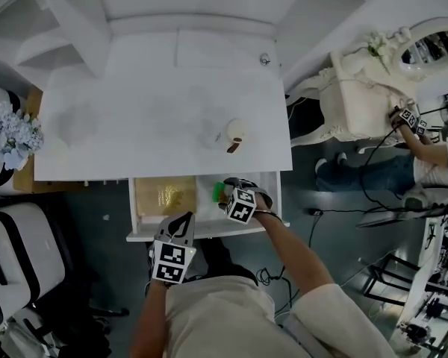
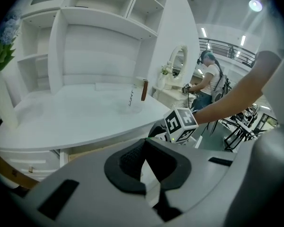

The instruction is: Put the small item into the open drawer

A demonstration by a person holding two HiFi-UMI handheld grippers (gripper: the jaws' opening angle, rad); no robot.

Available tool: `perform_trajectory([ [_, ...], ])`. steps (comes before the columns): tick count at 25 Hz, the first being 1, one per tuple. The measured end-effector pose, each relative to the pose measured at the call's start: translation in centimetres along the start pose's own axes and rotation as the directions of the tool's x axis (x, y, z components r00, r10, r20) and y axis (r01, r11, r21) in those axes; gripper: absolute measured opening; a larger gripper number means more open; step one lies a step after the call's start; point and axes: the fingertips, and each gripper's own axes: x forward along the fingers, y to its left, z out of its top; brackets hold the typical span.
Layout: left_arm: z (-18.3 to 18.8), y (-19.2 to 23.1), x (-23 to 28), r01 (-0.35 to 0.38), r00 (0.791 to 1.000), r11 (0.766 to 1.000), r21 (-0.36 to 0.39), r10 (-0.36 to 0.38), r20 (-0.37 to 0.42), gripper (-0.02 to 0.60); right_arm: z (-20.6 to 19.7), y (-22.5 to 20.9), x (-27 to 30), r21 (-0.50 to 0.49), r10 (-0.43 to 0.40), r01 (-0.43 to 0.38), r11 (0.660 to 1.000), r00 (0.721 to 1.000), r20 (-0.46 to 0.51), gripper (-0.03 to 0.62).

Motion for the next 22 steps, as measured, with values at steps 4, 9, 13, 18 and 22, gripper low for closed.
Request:
perform_trajectory([
  [4, -1.1, 0.8, -0.2, 0.005, 1.000, 1.000, -0.019, -0.005, -0.006, 0.017, 0.4, 0.2, 1.4, -0.012, -0.007, 0.006, 1.000, 0.999, -0.033, 0.362],
  [9, -3.4, 1.8, -1.3, -0.003, 0.999, 0.999, -0.044, 0.001, -0.045, 0.017, 0.5, 0.9, 3.6, -0.157, -0.016, -0.002, 0.988, 0.994, -0.110, 0.362],
  [13, -5.2, 2.5, -2.2, -0.026, 0.998, 0.996, -0.086, 0.021, -0.060, 0.017, 0.7, 1.2, 4.8, -0.234, -0.019, -0.016, 0.972, 0.989, -0.146, 0.362],
  [18, -6.8, 1.7, -2.7, -0.018, 0.997, 0.994, -0.111, 0.009, -0.079, 0.017, 1.8, 1.2, 5.9, -0.251, -0.011, -0.027, 0.968, 0.989, -0.150, 0.362],
  [22, -7.6, 1.1, -3.1, -0.003, 0.996, 0.993, -0.117, -0.007, -0.085, 0.017, 1.9, 1.2, 6.0, -0.245, 0.002, -0.040, 0.969, 0.988, -0.154, 0.362],
])
